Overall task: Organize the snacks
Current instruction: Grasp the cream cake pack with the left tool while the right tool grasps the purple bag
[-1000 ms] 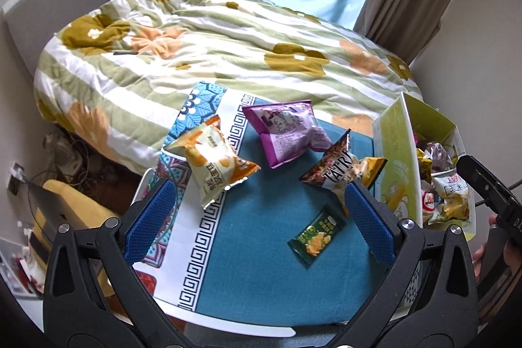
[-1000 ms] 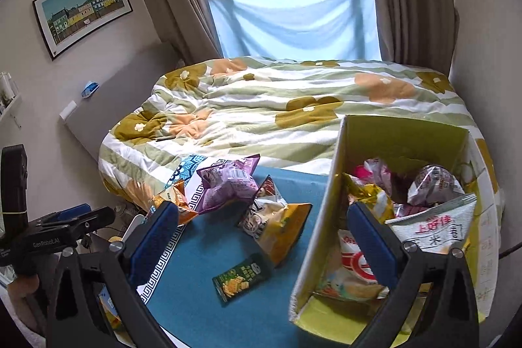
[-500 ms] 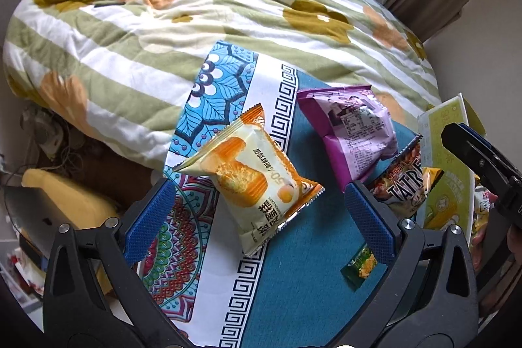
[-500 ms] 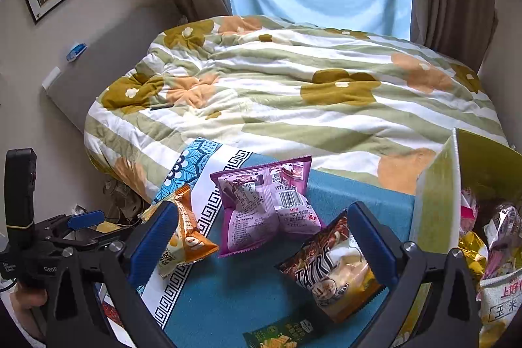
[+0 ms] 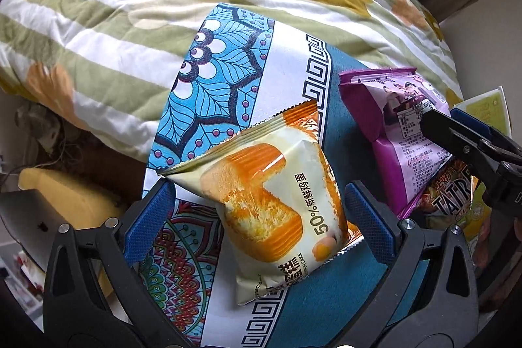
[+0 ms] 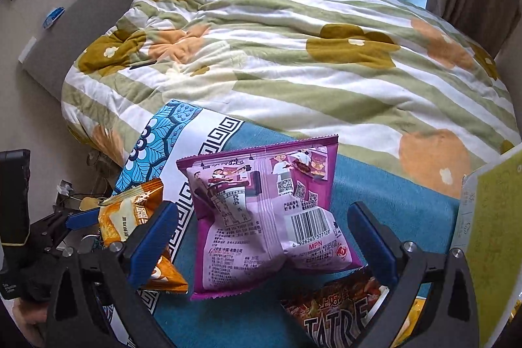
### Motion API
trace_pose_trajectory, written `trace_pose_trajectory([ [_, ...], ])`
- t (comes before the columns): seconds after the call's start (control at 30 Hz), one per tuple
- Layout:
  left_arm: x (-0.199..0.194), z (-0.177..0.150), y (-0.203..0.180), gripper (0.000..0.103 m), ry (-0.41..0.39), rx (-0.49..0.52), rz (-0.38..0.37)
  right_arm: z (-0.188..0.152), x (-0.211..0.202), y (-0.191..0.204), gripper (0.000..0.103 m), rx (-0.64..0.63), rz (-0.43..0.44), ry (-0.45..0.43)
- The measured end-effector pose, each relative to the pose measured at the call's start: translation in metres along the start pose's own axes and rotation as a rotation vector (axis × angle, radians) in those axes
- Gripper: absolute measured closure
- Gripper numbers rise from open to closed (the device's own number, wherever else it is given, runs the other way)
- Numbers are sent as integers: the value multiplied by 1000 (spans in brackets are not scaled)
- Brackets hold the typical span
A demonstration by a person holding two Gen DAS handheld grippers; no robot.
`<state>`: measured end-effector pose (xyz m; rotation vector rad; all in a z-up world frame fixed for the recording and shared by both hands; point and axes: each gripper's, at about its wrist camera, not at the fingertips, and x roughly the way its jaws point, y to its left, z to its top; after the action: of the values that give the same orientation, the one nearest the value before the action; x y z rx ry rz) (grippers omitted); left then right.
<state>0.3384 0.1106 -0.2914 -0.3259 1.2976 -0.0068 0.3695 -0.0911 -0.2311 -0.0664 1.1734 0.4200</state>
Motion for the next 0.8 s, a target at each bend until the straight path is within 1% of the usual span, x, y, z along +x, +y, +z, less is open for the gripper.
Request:
trace_pose_trajectory([
  [0.1,6,0,-4,2,12,36,10,2,10,-1,0,-14,-8,24],
  [0.13,7,0,-6,5,14,48,6,2,12,0,0,-20,-10,30],
  [0.2,10,1,-8,16,18,67,-16,3,18,0,0,-25,-8,44],
  [0.23,11,1,-9,32,19,75,-31,3,21,-1,0,-23,-2,54],
  [0.27,11,1,-11,36,17,91,-27,3,25,-3,0,-18,7,66],
  [0.37,12,2,-15,39,8,135,-30,3,33,-5,0,-12,18,83],
  [0.47,9,5,-12,40,14,140,-32,5,37,-3,0,-27,27,96],
  [0.53,7,7,-9,41,13,149,-16,7,42,0,0,-37,34,107],
  [0.8,0,12,8,42,5,123,-9,8,60,11,0,-56,85,144],
])
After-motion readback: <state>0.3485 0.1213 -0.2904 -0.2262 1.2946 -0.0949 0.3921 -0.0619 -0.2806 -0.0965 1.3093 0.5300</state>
